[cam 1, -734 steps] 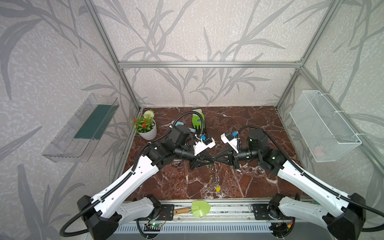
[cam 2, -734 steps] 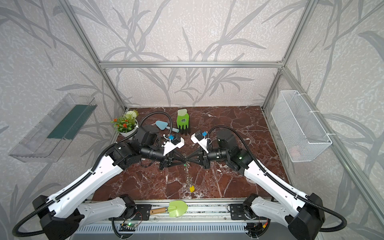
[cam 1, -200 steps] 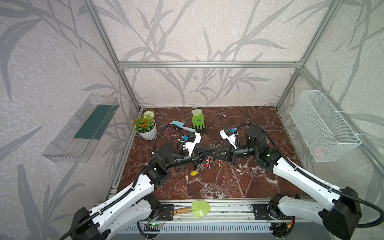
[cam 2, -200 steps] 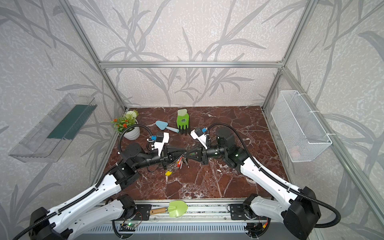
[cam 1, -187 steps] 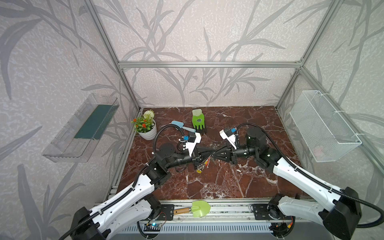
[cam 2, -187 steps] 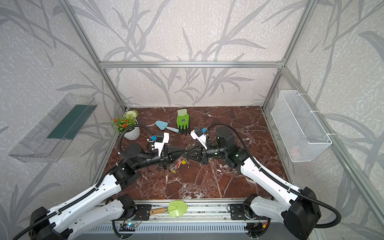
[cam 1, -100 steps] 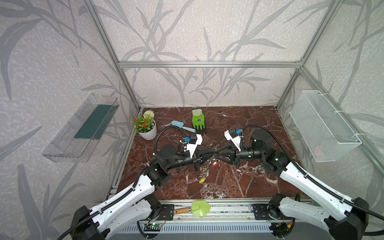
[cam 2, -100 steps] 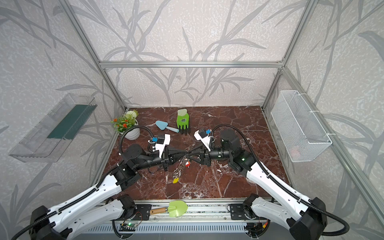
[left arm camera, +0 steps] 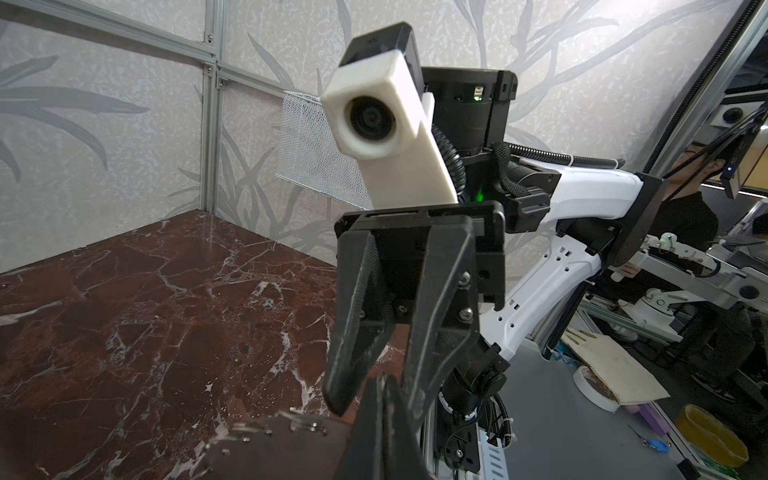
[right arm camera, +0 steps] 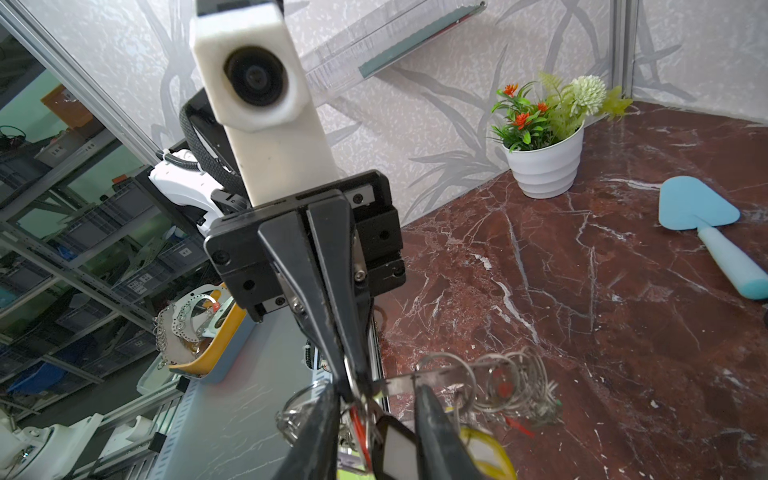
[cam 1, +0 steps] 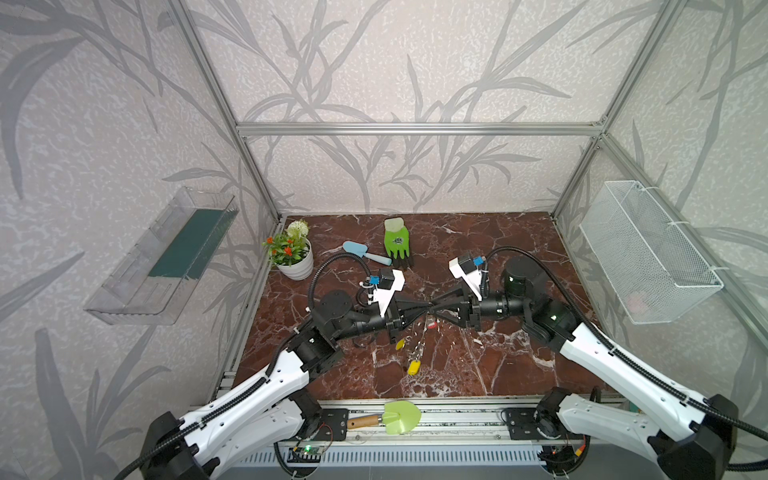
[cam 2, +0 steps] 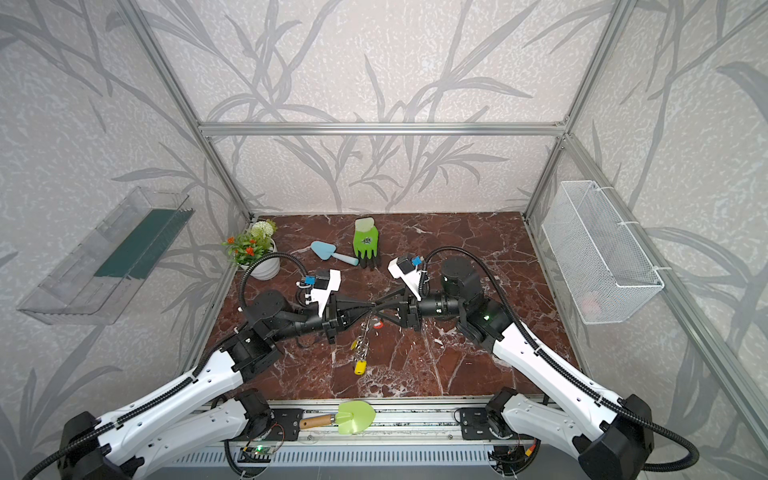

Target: Put the keys on the keyring

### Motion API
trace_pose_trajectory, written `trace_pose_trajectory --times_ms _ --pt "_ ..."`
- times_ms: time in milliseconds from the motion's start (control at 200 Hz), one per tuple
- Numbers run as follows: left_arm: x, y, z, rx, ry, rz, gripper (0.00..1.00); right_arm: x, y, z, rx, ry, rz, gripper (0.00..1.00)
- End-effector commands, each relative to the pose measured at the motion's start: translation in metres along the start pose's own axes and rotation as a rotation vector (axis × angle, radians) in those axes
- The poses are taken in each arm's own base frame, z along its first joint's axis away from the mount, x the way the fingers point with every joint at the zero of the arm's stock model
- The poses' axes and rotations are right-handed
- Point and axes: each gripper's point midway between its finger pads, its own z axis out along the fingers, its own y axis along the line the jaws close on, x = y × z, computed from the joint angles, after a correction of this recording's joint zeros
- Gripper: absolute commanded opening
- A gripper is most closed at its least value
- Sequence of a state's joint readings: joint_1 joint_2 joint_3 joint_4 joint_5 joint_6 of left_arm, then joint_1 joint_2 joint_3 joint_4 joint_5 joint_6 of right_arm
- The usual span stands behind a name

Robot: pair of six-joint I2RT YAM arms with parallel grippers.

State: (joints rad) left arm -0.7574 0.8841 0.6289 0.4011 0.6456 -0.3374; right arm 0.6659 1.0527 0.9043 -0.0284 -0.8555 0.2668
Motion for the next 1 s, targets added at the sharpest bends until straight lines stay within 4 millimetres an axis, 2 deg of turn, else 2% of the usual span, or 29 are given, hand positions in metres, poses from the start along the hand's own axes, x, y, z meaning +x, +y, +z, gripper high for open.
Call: trace_pose_trajectory --times_ms 0,350,865,995 --pt "-0.02 -0.013 -0.005 0.035 -0.072 0.039 0.0 -0.012 0.007 0.0 -0.03 -0.026 -0.031 0.27" --pt "-0.02 -0.013 -0.006 0.034 -0.071 0.035 0.0 -0.01 0.006 0.003 -0.043 -0.022 -0.026 0.0" --pt "-0.016 -0.013 -0.013 -0.019 0.02 0.06 0.0 -0.013 0.002 -0.001 0.006 -0.031 -0.051 0.0" --pt "-0.015 -0.016 -0.015 -0.016 0.062 0.067 0.1 -0.013 0.001 0.0 0.007 -0.031 -0.05 0.0"
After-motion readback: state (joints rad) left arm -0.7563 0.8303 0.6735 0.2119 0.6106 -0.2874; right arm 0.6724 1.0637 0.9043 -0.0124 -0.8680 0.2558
